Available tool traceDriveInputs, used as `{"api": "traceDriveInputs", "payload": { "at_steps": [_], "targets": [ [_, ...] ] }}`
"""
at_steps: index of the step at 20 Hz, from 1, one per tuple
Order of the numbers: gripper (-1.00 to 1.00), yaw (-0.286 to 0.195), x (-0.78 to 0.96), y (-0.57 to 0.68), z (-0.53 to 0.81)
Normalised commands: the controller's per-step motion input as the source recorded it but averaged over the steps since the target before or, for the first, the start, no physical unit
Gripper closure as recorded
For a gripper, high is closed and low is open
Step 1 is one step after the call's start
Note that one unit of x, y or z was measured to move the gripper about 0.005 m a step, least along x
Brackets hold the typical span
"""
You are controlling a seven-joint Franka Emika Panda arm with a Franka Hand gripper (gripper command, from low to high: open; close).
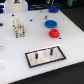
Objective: Insert the blue gear onto the right peg, followed by the red gear
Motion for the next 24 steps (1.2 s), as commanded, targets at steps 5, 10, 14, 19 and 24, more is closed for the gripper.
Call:
{"api": "traceDriveInputs", "payload": {
  "at_steps": [5, 10, 14, 19, 24],
  "targets": [
    [-1.00, 0.000, -0.40, 0.11, -0.65],
    [-1.00, 0.000, -0.36, 0.00, -0.65],
    [-1.00, 0.000, -0.25, 0.00, -0.61],
    [-1.00, 0.000, -0.16, 0.01, -0.51],
    [1.00, 0.000, -0.18, 0.03, -0.32]
  ]
}}
